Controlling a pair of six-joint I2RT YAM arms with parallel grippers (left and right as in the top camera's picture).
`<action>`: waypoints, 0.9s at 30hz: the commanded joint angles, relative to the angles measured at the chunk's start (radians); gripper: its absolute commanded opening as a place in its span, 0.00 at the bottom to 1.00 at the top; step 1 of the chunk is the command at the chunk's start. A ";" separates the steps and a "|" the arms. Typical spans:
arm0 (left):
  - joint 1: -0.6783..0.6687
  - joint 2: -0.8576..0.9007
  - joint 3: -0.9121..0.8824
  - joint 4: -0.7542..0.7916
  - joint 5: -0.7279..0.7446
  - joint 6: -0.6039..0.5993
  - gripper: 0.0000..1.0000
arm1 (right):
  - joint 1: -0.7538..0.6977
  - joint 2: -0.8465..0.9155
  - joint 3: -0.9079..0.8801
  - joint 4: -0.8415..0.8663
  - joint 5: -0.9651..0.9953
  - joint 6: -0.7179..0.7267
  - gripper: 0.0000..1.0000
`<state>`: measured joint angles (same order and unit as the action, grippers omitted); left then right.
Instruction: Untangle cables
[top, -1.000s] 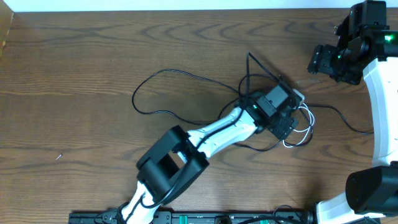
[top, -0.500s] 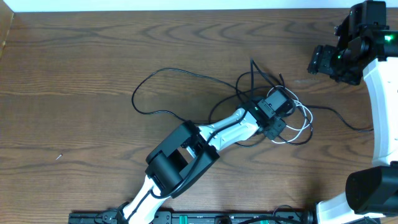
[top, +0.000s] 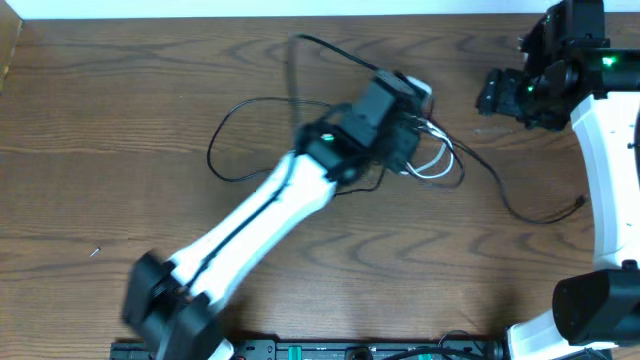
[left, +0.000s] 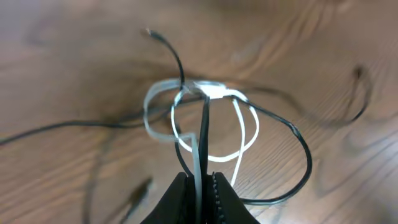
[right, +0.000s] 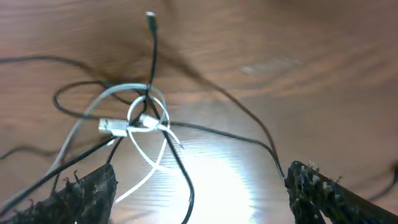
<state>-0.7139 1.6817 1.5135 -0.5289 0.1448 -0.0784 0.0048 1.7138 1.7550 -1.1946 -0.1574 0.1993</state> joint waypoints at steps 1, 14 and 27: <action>0.037 -0.042 0.005 -0.021 0.005 -0.013 0.11 | 0.023 0.008 0.016 0.023 -0.167 -0.096 0.84; 0.250 -0.072 0.005 0.014 0.199 -0.297 0.10 | 0.111 0.034 0.016 0.079 -0.302 -0.138 0.86; 0.338 -0.072 0.005 0.055 0.372 -0.354 0.08 | 0.219 0.197 0.016 0.168 -0.343 -0.026 0.77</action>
<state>-0.3798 1.6230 1.5135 -0.4778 0.4732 -0.4191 0.2066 1.8839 1.7554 -1.0393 -0.4782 0.1173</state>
